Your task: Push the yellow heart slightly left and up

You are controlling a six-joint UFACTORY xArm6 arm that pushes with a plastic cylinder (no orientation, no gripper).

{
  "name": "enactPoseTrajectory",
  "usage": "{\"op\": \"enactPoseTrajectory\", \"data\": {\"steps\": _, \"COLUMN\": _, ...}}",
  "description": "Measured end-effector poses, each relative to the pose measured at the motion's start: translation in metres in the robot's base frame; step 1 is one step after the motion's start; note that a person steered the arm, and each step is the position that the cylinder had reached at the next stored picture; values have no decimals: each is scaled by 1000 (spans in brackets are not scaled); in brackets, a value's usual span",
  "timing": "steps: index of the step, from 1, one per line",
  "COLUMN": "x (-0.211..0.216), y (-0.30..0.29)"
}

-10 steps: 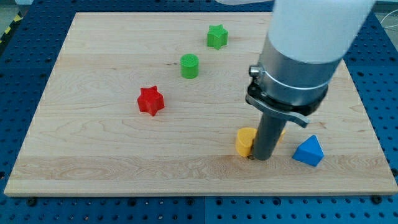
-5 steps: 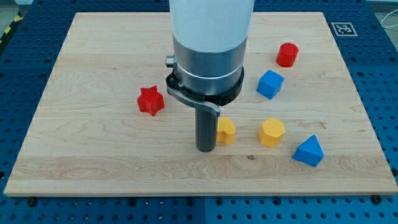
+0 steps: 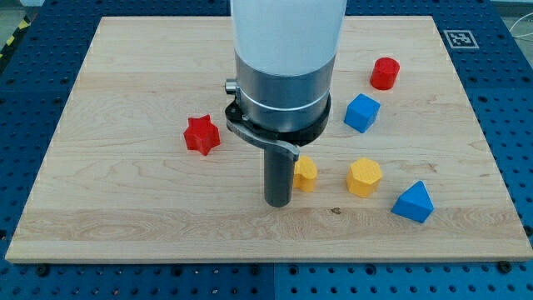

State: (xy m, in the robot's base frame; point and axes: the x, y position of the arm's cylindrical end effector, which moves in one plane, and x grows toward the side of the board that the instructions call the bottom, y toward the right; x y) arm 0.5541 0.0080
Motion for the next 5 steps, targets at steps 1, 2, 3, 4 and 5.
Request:
{"op": "enactPoseTrajectory", "data": {"steps": 1, "x": -2, "y": 3}}
{"op": "enactPoseTrajectory", "data": {"steps": 2, "x": -7, "y": 5}}
{"op": "enactPoseTrajectory", "data": {"steps": 3, "x": -18, "y": 3}}
{"op": "enactPoseTrajectory", "data": {"steps": 4, "x": -20, "y": 8}}
{"op": "enactPoseTrajectory", "data": {"steps": 5, "x": -11, "y": -4}}
